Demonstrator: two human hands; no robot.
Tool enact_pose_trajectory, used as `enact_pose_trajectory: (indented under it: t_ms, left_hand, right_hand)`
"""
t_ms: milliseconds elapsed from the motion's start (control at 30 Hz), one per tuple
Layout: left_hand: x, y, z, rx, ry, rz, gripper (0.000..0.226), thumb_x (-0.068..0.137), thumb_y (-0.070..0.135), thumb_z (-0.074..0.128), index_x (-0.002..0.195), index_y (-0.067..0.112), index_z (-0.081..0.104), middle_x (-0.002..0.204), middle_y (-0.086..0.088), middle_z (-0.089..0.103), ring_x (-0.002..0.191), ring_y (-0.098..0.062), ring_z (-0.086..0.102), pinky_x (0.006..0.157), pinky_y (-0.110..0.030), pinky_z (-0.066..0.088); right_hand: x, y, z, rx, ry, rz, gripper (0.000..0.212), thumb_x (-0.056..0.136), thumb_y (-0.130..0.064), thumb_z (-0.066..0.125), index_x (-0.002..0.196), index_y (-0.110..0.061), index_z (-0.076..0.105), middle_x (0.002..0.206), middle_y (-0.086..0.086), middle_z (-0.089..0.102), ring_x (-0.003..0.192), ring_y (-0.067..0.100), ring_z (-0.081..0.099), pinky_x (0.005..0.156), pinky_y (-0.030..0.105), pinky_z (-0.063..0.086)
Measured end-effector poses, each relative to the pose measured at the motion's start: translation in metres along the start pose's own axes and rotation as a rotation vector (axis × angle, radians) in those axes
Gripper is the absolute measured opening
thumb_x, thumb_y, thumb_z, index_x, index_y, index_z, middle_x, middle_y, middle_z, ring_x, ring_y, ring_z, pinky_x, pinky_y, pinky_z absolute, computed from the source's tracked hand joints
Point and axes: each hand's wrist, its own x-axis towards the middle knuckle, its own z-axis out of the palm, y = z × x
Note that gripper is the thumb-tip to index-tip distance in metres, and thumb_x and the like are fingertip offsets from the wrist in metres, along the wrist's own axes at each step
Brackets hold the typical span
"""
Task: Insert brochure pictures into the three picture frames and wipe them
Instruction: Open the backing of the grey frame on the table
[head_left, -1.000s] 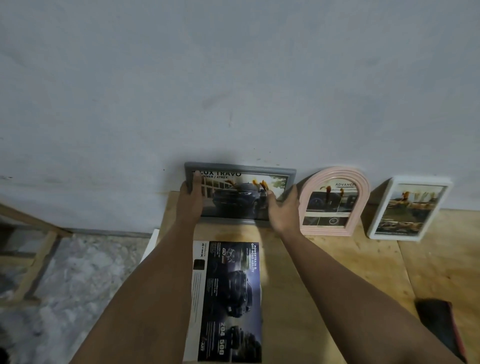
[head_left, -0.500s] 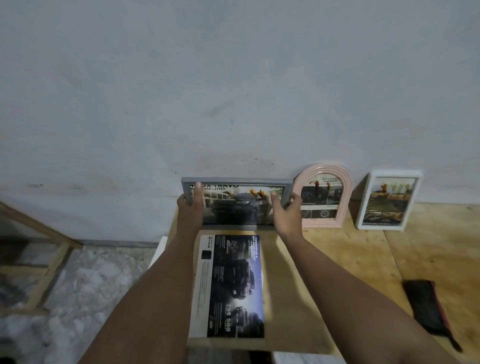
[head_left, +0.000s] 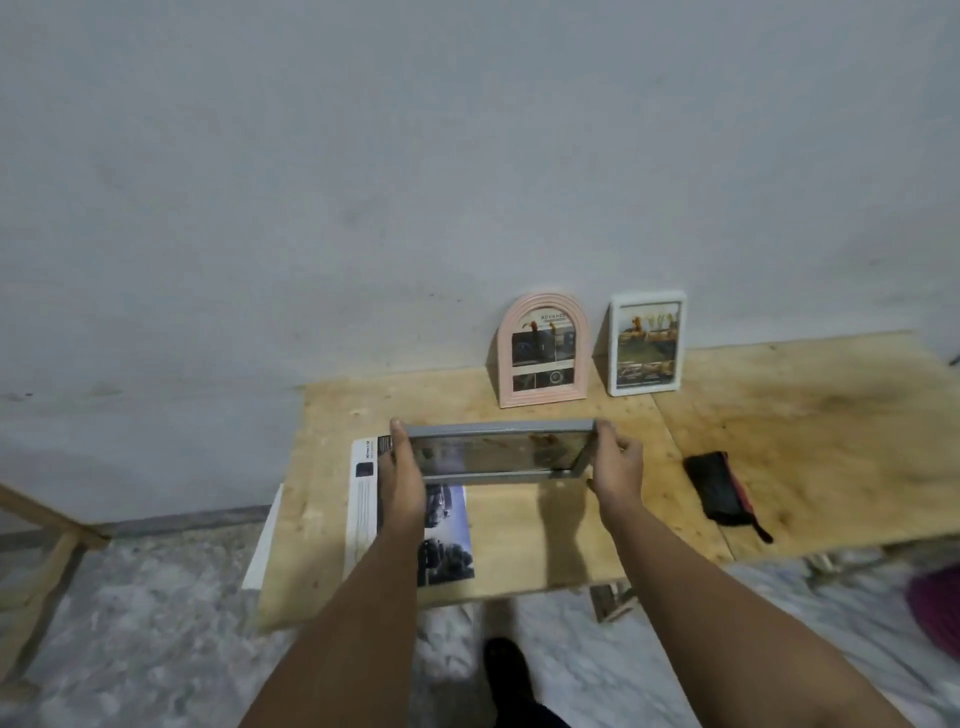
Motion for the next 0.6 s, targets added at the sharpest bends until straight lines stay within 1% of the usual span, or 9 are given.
enact_pose_trajectory:
  t_ms: [67, 133, 233, 300, 367, 433, 500, 533, 600]
  left_hand:
    - [0.001, -0.019, 0.010, -0.014, 0.001, -0.052, 0.118, 0.056, 0.110, 0.032, 0.134, 0.025, 0.058, 0.137, -0.016, 0.064, 0.125, -0.042, 0.061, 0.109, -0.064, 0.045]
    - [-0.005, -0.025, 0.021, -0.009, -0.029, -0.081, 0.122, 0.059, 0.109, 0.033, 0.137, 0.018, 0.054, 0.144, -0.026, 0.053, 0.135, -0.051, 0.049, 0.111, -0.072, 0.036]
    - [-0.010, -0.032, 0.036, -0.004, -0.039, -0.063, 0.120, 0.061, 0.108, 0.035, 0.137, 0.018, 0.058, 0.142, -0.017, 0.059, 0.133, -0.041, 0.055, 0.116, -0.065, 0.036]
    - [-0.008, -0.036, 0.045, 0.048, -0.060, -0.052, 0.118, 0.061, 0.108, 0.032, 0.135, 0.022, 0.063, 0.140, -0.009, 0.063, 0.130, -0.032, 0.058, 0.117, -0.059, 0.038]
    - [-0.005, -0.039, 0.053, 0.076, -0.038, -0.080, 0.118, 0.062, 0.108, 0.030, 0.132, 0.022, 0.067, 0.139, -0.009, 0.064, 0.131, -0.032, 0.057, 0.118, -0.058, 0.036]
    - [-0.015, -0.035, 0.061, 0.139, -0.030, -0.142, 0.114, 0.067, 0.105, 0.030, 0.131, 0.019, 0.067, 0.137, -0.012, 0.064, 0.130, -0.034, 0.057, 0.116, -0.058, 0.038]
    - [-0.028, -0.031, 0.072, 0.142, -0.053, -0.183, 0.096, 0.080, 0.094, 0.039, 0.121, 0.013, 0.070, 0.120, -0.011, 0.071, 0.114, -0.031, 0.065, 0.106, -0.050, 0.048]
    - [-0.016, -0.041, 0.077, 0.160, -0.024, -0.218, 0.085, 0.085, 0.086, 0.046, 0.113, 0.010, 0.071, 0.108, -0.008, 0.072, 0.101, -0.025, 0.066, 0.094, -0.042, 0.052]
    - [0.002, -0.058, 0.083, 0.253, -0.009, -0.289, 0.067, 0.084, 0.075, 0.063, 0.106, 0.012, 0.069, 0.096, -0.004, 0.068, 0.088, -0.020, 0.063, 0.077, -0.034, 0.050]
  right_hand:
    - [0.004, 0.010, -0.024, 0.002, 0.001, 0.032, 0.035, 0.093, -0.051, 0.058, 0.109, -0.020, 0.053, 0.104, 0.001, 0.060, 0.095, 0.018, 0.061, 0.089, 0.045, 0.053]
    - [0.011, 0.019, -0.044, 0.008, -0.024, 0.053, 0.028, 0.094, -0.046, 0.056, 0.109, -0.022, 0.055, 0.105, 0.000, 0.060, 0.101, 0.021, 0.061, 0.092, 0.047, 0.053]
    - [0.028, 0.033, -0.066, 0.002, -0.036, 0.081, 0.018, 0.099, -0.036, 0.051, 0.108, -0.023, 0.059, 0.112, 0.004, 0.063, 0.109, 0.027, 0.062, 0.096, 0.051, 0.053]
    - [0.040, 0.040, -0.076, 0.008, -0.051, 0.109, 0.017, 0.103, -0.028, 0.049, 0.111, -0.019, 0.062, 0.114, 0.008, 0.065, 0.105, 0.026, 0.062, 0.086, 0.045, 0.055]
    - [0.054, 0.047, -0.082, -0.006, -0.062, 0.128, 0.021, 0.101, -0.015, 0.046, 0.110, -0.018, 0.065, 0.117, 0.011, 0.065, 0.106, 0.027, 0.060, 0.081, 0.042, 0.052]
    - [0.070, 0.051, -0.086, -0.016, -0.074, 0.138, 0.027, 0.099, -0.008, 0.044, 0.111, -0.019, 0.066, 0.120, 0.010, 0.063, 0.109, 0.030, 0.058, 0.085, 0.044, 0.051]
    - [0.085, 0.058, -0.090, -0.058, -0.083, 0.140, 0.029, 0.101, -0.009, 0.044, 0.119, -0.019, 0.064, 0.118, 0.008, 0.063, 0.105, 0.028, 0.059, 0.083, 0.042, 0.050]
    - [0.092, 0.060, -0.091, -0.085, -0.101, 0.133, 0.029, 0.102, -0.009, 0.043, 0.120, -0.019, 0.063, 0.117, 0.008, 0.064, 0.101, 0.027, 0.060, 0.081, 0.041, 0.050]
    - [0.107, 0.066, -0.096, -0.149, -0.155, 0.112, 0.028, 0.102, -0.006, 0.045, 0.120, -0.017, 0.064, 0.118, 0.010, 0.066, 0.101, 0.027, 0.063, 0.081, 0.042, 0.052]
